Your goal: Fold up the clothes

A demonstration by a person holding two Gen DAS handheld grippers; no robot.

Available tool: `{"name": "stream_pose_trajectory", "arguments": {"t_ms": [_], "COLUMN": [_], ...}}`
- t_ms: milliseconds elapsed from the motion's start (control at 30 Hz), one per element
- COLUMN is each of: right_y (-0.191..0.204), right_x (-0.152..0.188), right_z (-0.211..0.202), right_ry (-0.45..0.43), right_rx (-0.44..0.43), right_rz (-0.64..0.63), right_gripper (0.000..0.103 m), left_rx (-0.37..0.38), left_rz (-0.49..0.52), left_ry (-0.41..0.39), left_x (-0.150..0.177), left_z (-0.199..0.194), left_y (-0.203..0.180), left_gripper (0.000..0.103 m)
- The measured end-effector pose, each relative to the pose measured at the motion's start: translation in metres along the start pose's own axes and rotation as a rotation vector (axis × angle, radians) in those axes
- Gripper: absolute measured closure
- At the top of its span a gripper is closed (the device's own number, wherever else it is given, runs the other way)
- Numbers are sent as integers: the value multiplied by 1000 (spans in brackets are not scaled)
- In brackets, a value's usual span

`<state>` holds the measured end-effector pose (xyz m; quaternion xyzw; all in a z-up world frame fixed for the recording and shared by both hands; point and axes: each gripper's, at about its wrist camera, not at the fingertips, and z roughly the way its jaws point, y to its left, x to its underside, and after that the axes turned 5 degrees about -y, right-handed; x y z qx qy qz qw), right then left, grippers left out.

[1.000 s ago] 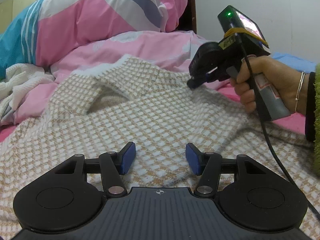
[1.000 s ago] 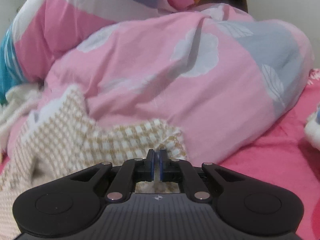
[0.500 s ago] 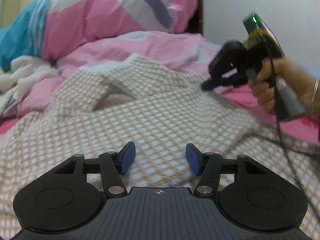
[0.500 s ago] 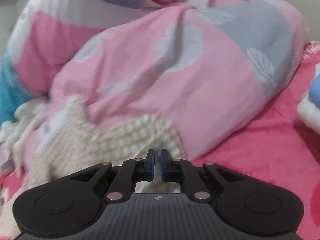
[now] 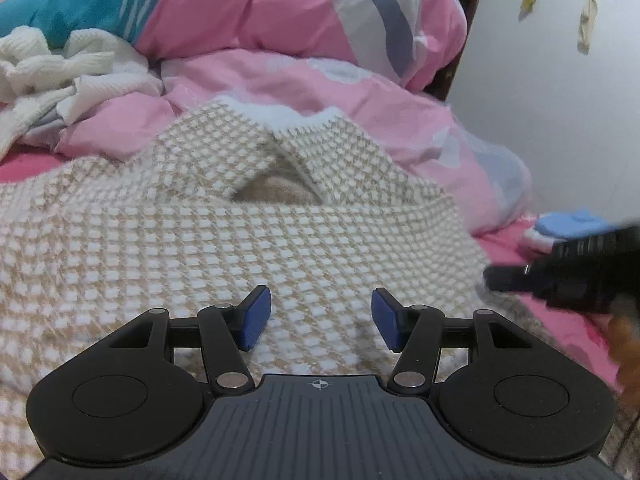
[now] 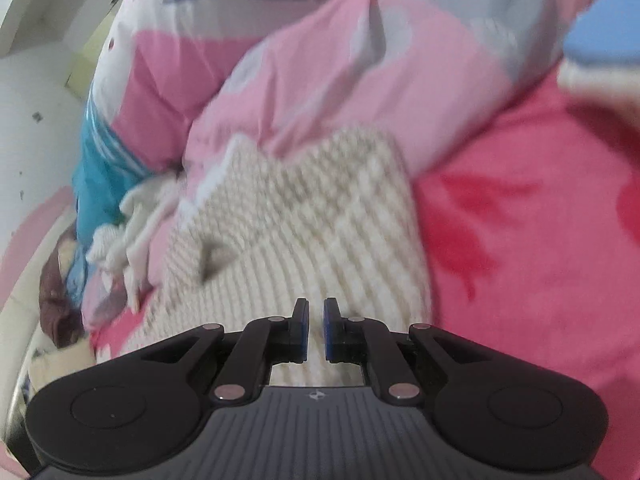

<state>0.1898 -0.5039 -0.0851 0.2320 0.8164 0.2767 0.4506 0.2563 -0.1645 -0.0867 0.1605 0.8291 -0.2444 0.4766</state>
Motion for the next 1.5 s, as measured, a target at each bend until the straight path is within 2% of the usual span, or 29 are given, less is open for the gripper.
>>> {"name": "stream_pose_trajectory", "arguments": {"t_ms": [100, 167, 233, 267, 300, 367, 433, 500, 600, 800, 933, 1033, 1067, 1133, 1200, 1267, 1367, 1500], "right_y": [-10, -22, -32, -36, -39, -44, -44, -43, -39, -38, -39, -40, -40, -41, -41, -41, -41, -41], "right_x": [22, 23, 21, 21, 21, 23, 24, 25, 27, 29, 29, 29, 30, 30, 30, 29, 29, 29], "right_z": [-2, -2, -7, -9, -10, -10, -12, -12, -12, -12, -12, -11, -11, -11, -11, -11, -12, -13], "right_ry": [15, 3, -10, -16, -19, -22, -24, -17, -3, 2, 2, 3, 3, 2, 1, -1, -3, -5], "right_rx": [-48, -110, -158, -173, -187, -216, -238, -256, -259, -262, -262, -261, -261, -260, -258, -255, -250, -245], "right_rz": [4, 46, 68, 68, 71, 81, 72, 50, 17, 2, 3, 4, 4, 5, 6, 4, -2, -4], "right_gripper": [96, 96, 96, 96, 96, 96, 96, 96, 96, 96, 96, 96, 96, 96, 96, 96, 96, 96], "left_rx": [-11, -14, -30, -32, -27, -5, 36, 78, 141, 243, 305, 319, 312, 282, 247, 204, 147, 75], "left_rz": [64, 134, 249, 326, 400, 527, 576, 598, 605, 560, 521, 512, 519, 543, 566, 565, 568, 608], "left_ry": [43, 69, 67, 59, 54, 67, 148, 203, 224, 310, 400, 412, 397, 345, 300, 265, 213, 180], "left_x": [-18, -32, -44, -49, -51, -54, -56, -58, -62, -73, -79, -77, -76, -72, -68, -65, -63, -57], "left_z": [2, 6, 16, 25, 36, 64, 94, 114, 129, 145, 151, 150, 147, 140, 134, 124, 111, 111], "left_y": [-8, -16, -29, -37, -42, -49, -51, -50, -47, -31, -23, -24, -26, -30, -33, -33, -41, -47], "left_gripper": [47, 46, 41, 33, 30, 30, 31, 31, 31, 31, 32, 42, 53, 63, 79, 88, 93, 93]}}
